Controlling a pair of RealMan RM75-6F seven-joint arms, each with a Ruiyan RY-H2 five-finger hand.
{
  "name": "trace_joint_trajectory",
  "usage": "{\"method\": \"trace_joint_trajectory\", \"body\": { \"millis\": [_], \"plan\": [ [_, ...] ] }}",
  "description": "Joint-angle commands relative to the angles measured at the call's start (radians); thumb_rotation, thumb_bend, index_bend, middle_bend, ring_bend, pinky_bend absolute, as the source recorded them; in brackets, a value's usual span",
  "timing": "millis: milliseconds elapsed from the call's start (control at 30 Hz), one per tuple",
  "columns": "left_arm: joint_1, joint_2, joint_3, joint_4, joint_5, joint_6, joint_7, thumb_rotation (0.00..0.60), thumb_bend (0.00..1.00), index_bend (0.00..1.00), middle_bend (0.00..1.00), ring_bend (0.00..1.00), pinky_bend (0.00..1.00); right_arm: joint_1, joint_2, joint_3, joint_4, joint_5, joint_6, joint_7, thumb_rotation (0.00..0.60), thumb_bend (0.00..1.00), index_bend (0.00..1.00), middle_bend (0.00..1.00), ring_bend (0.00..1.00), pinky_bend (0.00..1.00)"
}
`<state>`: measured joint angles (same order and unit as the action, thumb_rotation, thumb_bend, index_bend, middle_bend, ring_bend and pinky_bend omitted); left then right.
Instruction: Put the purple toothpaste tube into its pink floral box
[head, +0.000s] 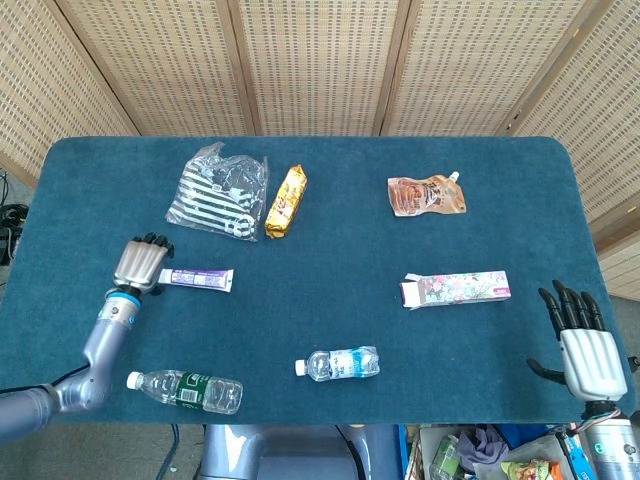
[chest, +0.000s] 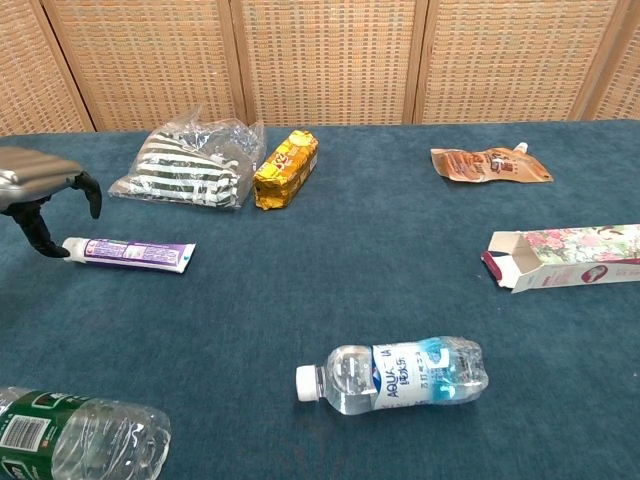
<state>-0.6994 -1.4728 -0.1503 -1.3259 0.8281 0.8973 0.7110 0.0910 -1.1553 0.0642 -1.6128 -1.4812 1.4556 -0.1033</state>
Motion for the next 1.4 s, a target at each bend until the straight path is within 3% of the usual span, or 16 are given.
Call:
{"method": "trace_joint_trajectory", "body": {
  "millis": [33, 433, 533, 600, 700, 800, 1133, 1400],
  "plan": [
    [-0.023, -0.025, 0.005, 0.022, -0.021, -0.01, 0.019, 0.6, 0.23, 0.36, 0.25, 0.18, 0.29, 0.001, 0.0, 0.001, 0.003, 0.003, -0.003, 0.003, 0.6, 0.0, 0.0, 0.0, 0.0, 0.0],
    [-0.069, -0.084, 0.024, 0.063, -0.08, -0.027, 0.052, 0.6, 0.23, 0.4, 0.28, 0.2, 0.31, 0.002, -0.005, 0.004, 0.011, 0.004, 0.0, 0.005, 0.6, 0.0, 0.0, 0.0, 0.0, 0.0],
    [-0.07, -0.095, 0.032, 0.075, -0.087, -0.032, 0.048, 0.6, 0.23, 0.48, 0.35, 0.27, 0.37, 0.001, -0.005, 0.005, 0.012, 0.003, 0.004, 0.009, 0.6, 0.0, 0.0, 0.0, 0.0, 0.0],
    [-0.069, -0.11, 0.039, 0.093, -0.081, -0.031, 0.041, 0.6, 0.23, 0.59, 0.47, 0.37, 0.45, 0.0, -0.005, 0.005, 0.012, 0.002, 0.006, 0.012, 0.6, 0.0, 0.0, 0.0, 0.0, 0.0],
    [-0.059, -0.146, 0.043, 0.136, -0.022, 0.004, -0.005, 0.6, 0.25, 0.72, 0.59, 0.48, 0.54, -0.001, -0.005, 0.005, 0.014, 0.0, 0.008, 0.015, 0.6, 0.0, 0.0, 0.0, 0.0, 0.0],
    [-0.047, -0.169, 0.049, 0.17, 0.064, 0.04, -0.072, 0.6, 0.28, 0.78, 0.65, 0.54, 0.58, -0.001, -0.007, 0.006, 0.016, -0.003, 0.011, 0.017, 0.6, 0.0, 0.0, 0.0, 0.0, 0.0],
    [-0.023, -0.146, 0.057, 0.179, 0.224, 0.108, -0.197, 0.6, 0.29, 0.81, 0.68, 0.57, 0.6, -0.003, -0.006, 0.007, 0.019, -0.006, 0.019, 0.033, 0.6, 0.0, 0.0, 0.0, 0.0, 0.0],
    [0.0, 0.006, 0.052, 0.013, 0.374, 0.217, -0.261, 0.6, 0.29, 0.81, 0.68, 0.57, 0.6, 0.004, -0.009, 0.008, 0.016, -0.009, 0.01, 0.032, 0.6, 0.0, 0.0, 0.0, 0.0, 0.0]
  ]
}}
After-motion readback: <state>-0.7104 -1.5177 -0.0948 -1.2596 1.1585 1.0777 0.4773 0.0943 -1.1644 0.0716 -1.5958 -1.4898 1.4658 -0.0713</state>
